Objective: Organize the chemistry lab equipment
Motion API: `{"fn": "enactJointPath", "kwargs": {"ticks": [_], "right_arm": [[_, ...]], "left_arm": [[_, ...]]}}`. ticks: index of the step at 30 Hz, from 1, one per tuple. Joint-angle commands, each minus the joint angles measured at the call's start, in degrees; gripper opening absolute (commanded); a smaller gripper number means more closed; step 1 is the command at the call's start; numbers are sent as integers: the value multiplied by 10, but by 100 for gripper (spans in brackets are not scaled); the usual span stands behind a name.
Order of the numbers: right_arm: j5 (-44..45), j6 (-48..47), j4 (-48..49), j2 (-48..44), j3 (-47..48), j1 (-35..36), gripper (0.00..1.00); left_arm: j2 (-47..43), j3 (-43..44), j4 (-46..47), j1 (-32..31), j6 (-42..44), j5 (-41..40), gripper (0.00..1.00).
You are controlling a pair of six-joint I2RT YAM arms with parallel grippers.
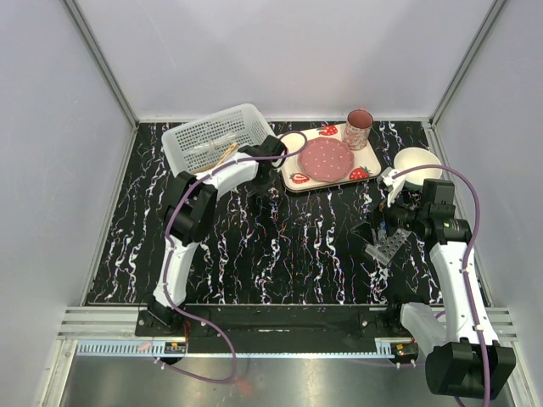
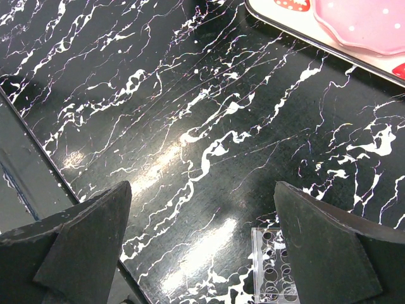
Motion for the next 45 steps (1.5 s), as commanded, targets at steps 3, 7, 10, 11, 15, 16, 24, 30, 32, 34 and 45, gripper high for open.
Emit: {"fn": "enactJointPath", "kwargs": {"ticks": [3, 7, 10, 11, 15, 16, 24, 30, 32, 34, 45], "right_arm": [[6, 7, 19, -5, -2, -5, 100], [6, 7, 20, -6, -2, -5, 100], [6, 6, 20, -5, -2, -5, 100], [6, 7, 20, -6, -2, -6, 100], [5, 6, 19, -6, -2, -7, 100], [5, 7, 20, -6, -2, -7, 100], [-1, 4, 19, -9, -4, -9, 100], [-18, -4, 9, -16, -6, -10, 100], [-49, -16, -2, -8, 2, -9, 100], [-76, -14, -36, 6, 17, -9, 100], [-173, 12, -238, 219, 265, 93, 87]], "left_arm": [[17, 31, -6, 14, 20, -21, 35], [24, 31, -11, 18, 25, 10, 33], [29, 29, -23, 19, 22, 45, 25], [29, 26, -28, 22, 19, 55, 23], [14, 0, -28, 23, 3, 90, 10], [3, -7, -26, 25, -1, 100, 9], [-142, -147, 57, 23, -72, 180, 6], [-318, -318, 185, 14, -137, 293, 6], [-389, -370, 257, 7, -159, 345, 6], [-457, -443, 309, -4, -197, 378, 6], [-592, -590, 592, -180, -349, 308, 7]]}}
